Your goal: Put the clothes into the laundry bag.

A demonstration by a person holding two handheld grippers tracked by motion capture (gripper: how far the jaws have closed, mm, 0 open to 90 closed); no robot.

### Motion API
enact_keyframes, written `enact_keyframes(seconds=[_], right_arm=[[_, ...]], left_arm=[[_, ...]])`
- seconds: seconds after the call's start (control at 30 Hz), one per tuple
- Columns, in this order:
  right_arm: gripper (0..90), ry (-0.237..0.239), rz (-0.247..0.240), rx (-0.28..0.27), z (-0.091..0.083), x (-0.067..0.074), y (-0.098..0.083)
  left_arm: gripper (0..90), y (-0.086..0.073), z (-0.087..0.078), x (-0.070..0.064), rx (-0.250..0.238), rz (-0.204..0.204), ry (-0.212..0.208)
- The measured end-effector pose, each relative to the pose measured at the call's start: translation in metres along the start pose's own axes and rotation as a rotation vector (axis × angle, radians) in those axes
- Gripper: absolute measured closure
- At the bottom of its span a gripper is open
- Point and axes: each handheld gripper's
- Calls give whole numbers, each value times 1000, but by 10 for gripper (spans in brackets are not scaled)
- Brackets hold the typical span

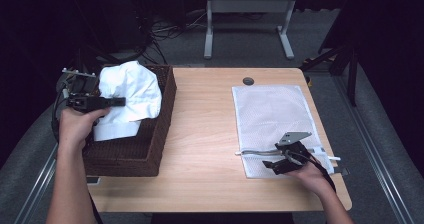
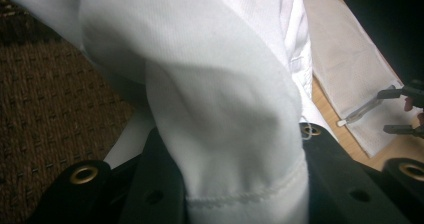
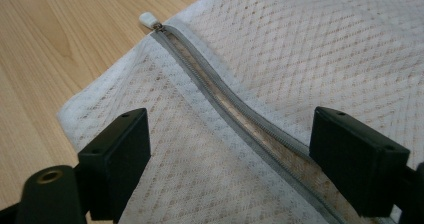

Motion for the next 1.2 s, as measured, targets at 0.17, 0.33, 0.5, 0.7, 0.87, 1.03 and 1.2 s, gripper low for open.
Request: enact_keyframes(seconds=[0.17, 0.33, 0.5, 0.7, 0.87, 1.03, 1.2], right_arm=[[172, 3, 0, -4, -1, 0, 0], [172, 1, 2, -7, -2, 0, 0], [172, 2, 3, -15, -3, 0, 0], [172, 2, 4, -18, -4, 0, 0], [172, 3, 4, -16, -3, 0, 0], [172, 10, 2, -22, -4, 1, 0], [172, 15, 0, -19, -3, 0, -1]], left_arm=[[713, 9, 0, -17, -8, 32, -13], [713, 20, 9, -41, -18, 69, -43], [713, 25, 26, -62, -13, 105, -77], [712, 25, 48, -78, 7, 132, -114], [712, 24, 69, -90, 36, 149, -130], [711, 19, 92, -102, 60, 149, -126], [710, 13, 117, -109, 81, 139, -114]])
Point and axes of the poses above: each handheld gripper's, and its own axes: z roughly forward along the jaws, y roughly out of its top, x roughly to its left, and after that the axes turned 1 degree about -y, right-handed
